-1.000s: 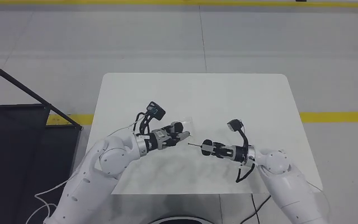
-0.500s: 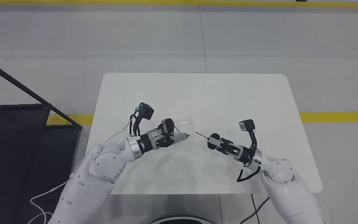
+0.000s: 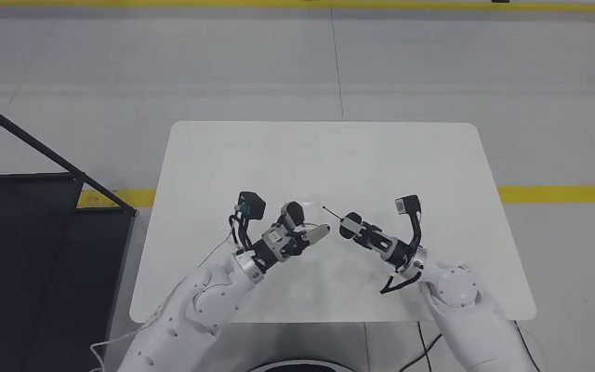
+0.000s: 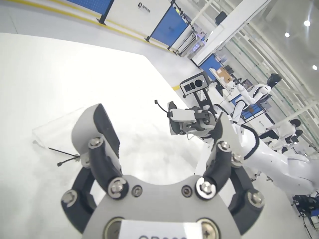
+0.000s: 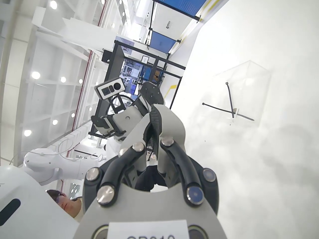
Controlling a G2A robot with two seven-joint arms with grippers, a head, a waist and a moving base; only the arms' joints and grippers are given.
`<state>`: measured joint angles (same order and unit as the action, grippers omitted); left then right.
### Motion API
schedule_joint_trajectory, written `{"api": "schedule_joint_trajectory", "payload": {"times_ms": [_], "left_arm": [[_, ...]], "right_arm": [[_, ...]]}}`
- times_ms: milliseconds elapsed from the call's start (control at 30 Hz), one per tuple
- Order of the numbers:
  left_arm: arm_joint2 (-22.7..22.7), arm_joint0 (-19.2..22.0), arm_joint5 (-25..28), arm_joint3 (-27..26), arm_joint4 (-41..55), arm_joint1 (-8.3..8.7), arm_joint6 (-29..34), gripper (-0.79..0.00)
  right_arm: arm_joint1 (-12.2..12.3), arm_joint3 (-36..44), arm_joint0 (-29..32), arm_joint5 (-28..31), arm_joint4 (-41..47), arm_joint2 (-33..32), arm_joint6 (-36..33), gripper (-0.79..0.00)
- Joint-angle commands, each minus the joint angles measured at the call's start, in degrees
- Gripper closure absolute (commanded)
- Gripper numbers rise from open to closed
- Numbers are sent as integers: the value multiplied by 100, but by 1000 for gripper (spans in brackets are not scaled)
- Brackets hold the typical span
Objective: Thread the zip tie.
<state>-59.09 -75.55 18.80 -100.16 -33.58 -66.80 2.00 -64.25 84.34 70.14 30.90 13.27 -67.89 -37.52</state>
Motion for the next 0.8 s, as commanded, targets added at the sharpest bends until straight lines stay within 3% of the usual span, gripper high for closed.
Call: {"api": "schedule_joint_trajectory", "payload": {"times_ms": [0, 67, 200, 267, 333, 467, 533, 767], "left_arm": [[186, 20, 13, 137, -135, -55, -435, -533], [307, 44, 50, 260, -60, -109, -689, -425], [428, 152, 74, 470, 150, -190, -867, -388], [463, 205, 124, 570, 383, -224, -821, -403], [463, 280, 150, 670, 570, -247, -689, -499], [468, 356, 192, 819, 734, -278, -466, -588], [472, 379, 229, 876, 823, -294, -389, -606], [483, 443, 487, 995, 1019, -344, -243, -557]], "right_arm": [[-9, -5, 12, 12, 24, 8, 71, 0], [-15, -18, 14, 24, 47, 6, 98, 0], [-22, -38, 5, 18, 55, -6, 112, 0], [-24, -55, -1, 21, 73, -16, 109, 0], [-27, -74, -5, 31, 101, -26, 101, 0], [-28, -93, -6, 43, 148, -51, 61, 0], [-29, -94, -5, 45, 143, -61, 58, 0], [-40, -92, -12, 32, 127, -55, 34, 0]]}}
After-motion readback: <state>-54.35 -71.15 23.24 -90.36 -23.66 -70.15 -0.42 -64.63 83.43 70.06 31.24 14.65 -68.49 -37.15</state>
